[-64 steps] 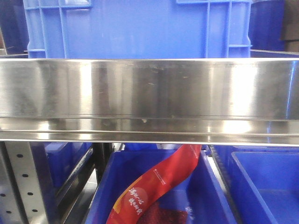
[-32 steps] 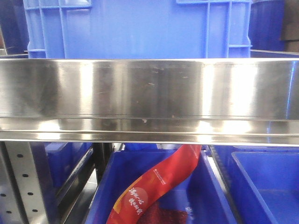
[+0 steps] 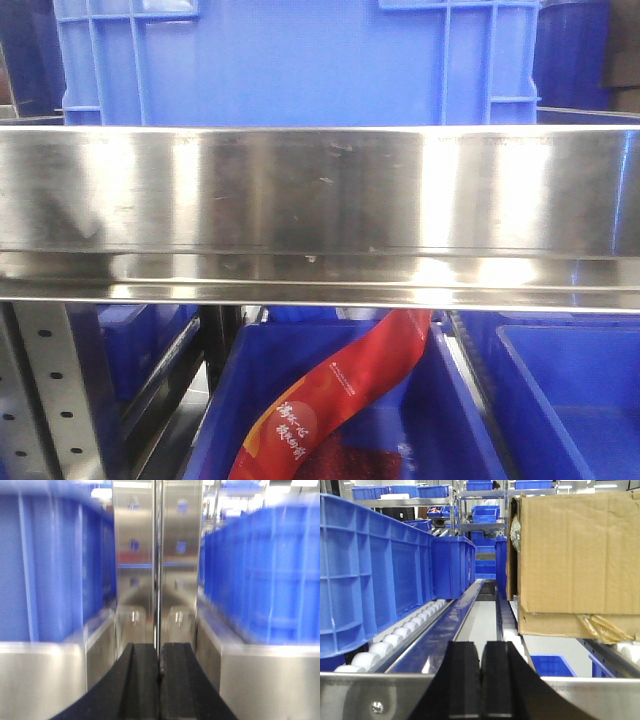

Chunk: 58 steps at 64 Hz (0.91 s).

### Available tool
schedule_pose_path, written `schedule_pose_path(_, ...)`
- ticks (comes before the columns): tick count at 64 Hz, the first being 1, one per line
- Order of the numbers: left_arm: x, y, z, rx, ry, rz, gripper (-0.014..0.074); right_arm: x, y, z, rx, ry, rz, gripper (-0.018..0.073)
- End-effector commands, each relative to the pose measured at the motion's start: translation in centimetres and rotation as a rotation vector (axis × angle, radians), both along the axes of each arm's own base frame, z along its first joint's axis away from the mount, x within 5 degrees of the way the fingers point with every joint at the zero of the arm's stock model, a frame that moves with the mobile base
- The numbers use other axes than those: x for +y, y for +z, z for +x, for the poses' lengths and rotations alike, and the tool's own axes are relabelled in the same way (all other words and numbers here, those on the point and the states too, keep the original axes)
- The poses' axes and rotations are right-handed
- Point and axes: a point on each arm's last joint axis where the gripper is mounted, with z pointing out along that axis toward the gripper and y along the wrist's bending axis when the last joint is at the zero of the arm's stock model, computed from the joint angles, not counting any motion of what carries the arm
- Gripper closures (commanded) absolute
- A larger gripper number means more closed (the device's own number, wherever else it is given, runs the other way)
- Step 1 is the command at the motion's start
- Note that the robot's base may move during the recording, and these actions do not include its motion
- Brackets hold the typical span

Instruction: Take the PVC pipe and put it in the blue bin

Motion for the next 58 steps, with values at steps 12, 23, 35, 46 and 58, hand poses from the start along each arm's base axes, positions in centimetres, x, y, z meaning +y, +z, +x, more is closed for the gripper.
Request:
schedule_pose_path(12, 0.00, -0.44, -0.02, 0.033, 0.002, 0.017, 0.0707, -0.05, 0.13, -0.05, -0.017, -0.009, -0.012, 0.0727)
schedule_pose_path(23, 0.00, -0.44, -0.02, 0.033, 0.002, 0.017, 0.0707, -0.05, 0.18, -0.06, -0.023, -0.010, -0.013, 0.0727)
schedule_pose_path(35, 0.00, -0.44, -0.02, 0.033, 0.002, 0.017, 0.0707, -0.05, 0.18, -0.06, -0.023, -0.010, -0.013, 0.0727)
schedule_pose_path(46, 0.00, -0.44, -0.02, 0.033, 0.002, 0.017, 0.0707, -0.05, 0.18, -0.06, -0.023, -0.010, -0.013, 0.0727)
schedule_pose_path(58, 0.00, -0.44, -0.02, 0.033, 0.002, 0.017, 0.0707, -0.05, 0.18, -0.06, -0.023, -0.010, -0.013, 0.0727)
